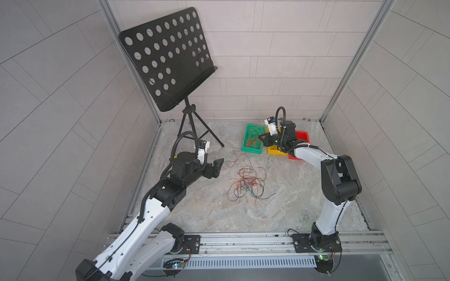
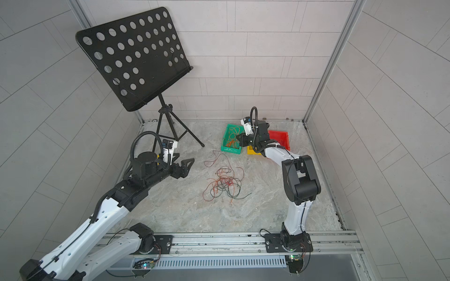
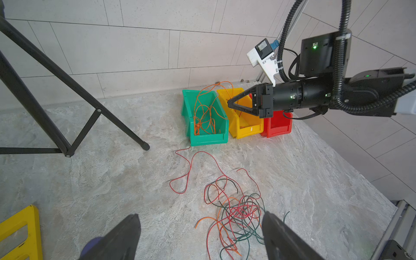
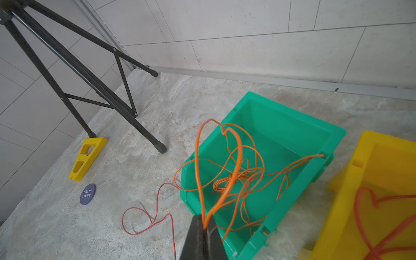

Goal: Untangle and sort cables by color
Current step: Place the cable in the bin.

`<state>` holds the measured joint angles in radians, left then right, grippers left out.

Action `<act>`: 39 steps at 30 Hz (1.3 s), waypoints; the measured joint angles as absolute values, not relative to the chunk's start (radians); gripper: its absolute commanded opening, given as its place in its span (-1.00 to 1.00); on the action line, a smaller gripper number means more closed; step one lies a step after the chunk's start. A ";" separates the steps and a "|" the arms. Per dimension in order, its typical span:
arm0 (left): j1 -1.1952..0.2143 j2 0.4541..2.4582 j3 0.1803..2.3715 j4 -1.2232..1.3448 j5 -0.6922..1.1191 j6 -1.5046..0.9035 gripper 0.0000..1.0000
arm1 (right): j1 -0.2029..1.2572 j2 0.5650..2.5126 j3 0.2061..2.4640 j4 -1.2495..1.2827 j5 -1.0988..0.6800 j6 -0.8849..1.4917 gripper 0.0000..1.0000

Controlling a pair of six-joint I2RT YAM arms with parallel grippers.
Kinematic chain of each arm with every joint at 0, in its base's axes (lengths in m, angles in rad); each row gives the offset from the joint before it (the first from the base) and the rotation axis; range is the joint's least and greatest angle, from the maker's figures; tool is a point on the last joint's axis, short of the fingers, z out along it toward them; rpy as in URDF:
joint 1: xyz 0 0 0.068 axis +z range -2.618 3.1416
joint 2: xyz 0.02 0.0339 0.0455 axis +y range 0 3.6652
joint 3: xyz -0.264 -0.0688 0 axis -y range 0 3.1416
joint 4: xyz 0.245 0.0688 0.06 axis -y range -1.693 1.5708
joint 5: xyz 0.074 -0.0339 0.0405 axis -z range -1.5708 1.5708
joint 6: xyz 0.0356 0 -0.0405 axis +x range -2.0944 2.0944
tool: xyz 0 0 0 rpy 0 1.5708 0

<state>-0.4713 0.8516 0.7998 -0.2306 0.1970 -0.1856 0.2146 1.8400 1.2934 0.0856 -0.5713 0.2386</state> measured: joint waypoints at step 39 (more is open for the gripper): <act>-0.471 0.851 0.790 -0.222 0.220 -0.187 0.83 | 0.327 2.255 1.833 -0.481 -0.220 0.297 -0.70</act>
